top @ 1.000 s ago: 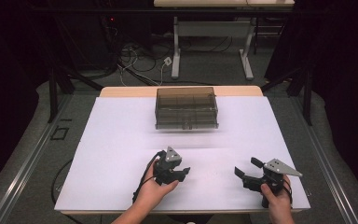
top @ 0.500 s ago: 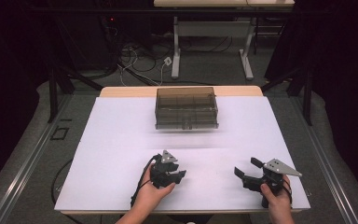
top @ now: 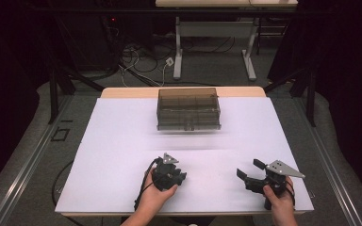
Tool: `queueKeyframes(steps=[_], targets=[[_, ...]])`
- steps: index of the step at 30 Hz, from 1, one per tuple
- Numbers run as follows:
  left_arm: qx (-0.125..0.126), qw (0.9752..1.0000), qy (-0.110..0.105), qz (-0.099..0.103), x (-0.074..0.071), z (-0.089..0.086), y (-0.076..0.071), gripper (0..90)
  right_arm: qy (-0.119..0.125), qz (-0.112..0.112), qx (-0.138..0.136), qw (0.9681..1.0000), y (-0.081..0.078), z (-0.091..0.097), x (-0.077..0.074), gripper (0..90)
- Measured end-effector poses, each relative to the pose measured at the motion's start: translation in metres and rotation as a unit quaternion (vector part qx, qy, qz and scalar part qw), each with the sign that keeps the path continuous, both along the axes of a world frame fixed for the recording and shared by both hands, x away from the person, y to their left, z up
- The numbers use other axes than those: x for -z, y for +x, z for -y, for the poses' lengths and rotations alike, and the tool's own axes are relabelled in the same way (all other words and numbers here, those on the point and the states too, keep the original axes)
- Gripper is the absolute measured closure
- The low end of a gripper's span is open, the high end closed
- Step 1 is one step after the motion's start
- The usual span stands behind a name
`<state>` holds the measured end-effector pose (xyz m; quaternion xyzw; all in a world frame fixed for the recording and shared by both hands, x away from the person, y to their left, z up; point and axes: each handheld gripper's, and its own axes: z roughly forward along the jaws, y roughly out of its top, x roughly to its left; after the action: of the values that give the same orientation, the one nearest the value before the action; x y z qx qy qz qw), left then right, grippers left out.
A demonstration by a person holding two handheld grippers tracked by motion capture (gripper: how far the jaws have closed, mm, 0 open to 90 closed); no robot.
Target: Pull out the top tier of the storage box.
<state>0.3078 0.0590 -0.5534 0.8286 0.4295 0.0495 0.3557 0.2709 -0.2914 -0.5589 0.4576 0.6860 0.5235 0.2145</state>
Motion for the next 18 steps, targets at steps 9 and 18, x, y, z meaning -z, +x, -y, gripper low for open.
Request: queueKeyframes(steps=[9, 18], targets=[[-0.011, 0.9998, -0.001, -0.015, -0.0008, 0.0001, 0.0012, 78.5, 0.000, 0.000, 0.000, 1.0000, 0.0001, -0.0003, 0.0002, 14.8], [-0.019, 0.9995, -0.005, -0.023, -0.0016, 0.0008, 0.0023, 79.1, 0.002, 0.001, 0.000, 1.0000, 0.0000, -0.0004, 0.0005, 14.8]])
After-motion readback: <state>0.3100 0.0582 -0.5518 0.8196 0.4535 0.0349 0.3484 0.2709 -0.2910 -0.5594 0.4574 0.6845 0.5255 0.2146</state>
